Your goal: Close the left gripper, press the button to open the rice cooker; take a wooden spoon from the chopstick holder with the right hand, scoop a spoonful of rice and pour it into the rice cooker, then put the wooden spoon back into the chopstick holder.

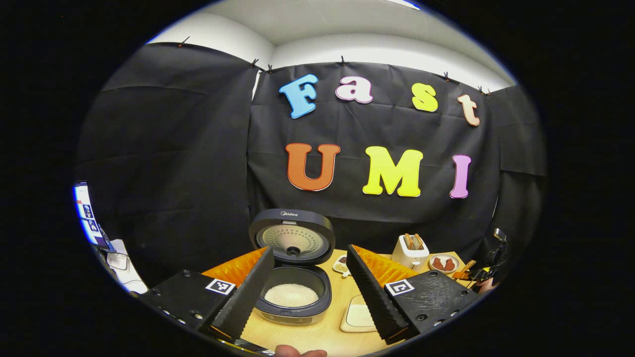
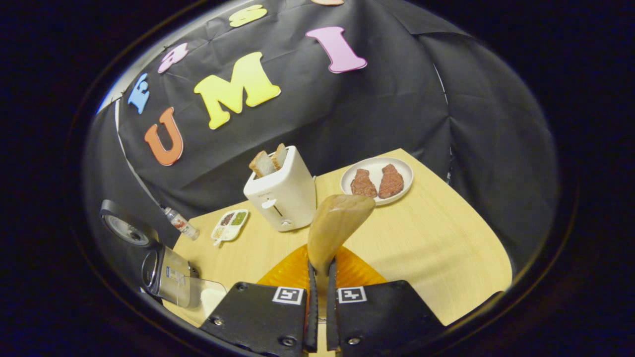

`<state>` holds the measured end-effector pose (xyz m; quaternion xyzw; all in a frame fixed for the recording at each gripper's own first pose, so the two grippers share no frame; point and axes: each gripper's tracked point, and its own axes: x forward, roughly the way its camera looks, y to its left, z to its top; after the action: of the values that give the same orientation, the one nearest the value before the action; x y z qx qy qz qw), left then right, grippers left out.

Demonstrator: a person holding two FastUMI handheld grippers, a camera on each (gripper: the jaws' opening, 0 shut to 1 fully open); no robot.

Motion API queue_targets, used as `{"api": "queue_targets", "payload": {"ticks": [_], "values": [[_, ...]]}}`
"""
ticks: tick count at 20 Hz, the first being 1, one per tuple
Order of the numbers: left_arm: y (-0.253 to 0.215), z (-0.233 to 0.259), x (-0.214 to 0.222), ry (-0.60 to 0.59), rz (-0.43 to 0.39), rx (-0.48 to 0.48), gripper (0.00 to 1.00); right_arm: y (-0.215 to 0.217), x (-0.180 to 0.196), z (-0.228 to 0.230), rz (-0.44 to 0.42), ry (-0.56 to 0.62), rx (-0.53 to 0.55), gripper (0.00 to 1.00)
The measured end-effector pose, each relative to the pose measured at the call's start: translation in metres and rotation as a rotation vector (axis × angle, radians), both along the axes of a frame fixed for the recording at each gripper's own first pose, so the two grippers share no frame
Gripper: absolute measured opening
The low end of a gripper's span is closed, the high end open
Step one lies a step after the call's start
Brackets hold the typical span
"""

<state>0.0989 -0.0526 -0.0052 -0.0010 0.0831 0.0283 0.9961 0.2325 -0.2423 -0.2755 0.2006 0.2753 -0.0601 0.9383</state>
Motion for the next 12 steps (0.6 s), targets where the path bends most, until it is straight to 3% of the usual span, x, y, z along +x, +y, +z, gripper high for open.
{"api": "queue_targets", "payload": {"ticks": [6, 10, 12], "values": [[0.016, 0.0, 0.008, 0.003, 0.046, 0.018, 0.95, 0.011, -0.003, -0.023, 0.003, -0.011, -0.007, 0.16], [0.021, 0.009, 0.016, -0.019, 0.045, 0.008, 0.94, 0.024, 0.0, 0.004, 0.025, -0.081, 0.011, 0.24], [0.027, 0.015, 0.024, -0.039, 0.043, 0.011, 0.94, 0.019, -0.006, 0.016, 0.026, -0.097, -0.017, 0.54]]}}
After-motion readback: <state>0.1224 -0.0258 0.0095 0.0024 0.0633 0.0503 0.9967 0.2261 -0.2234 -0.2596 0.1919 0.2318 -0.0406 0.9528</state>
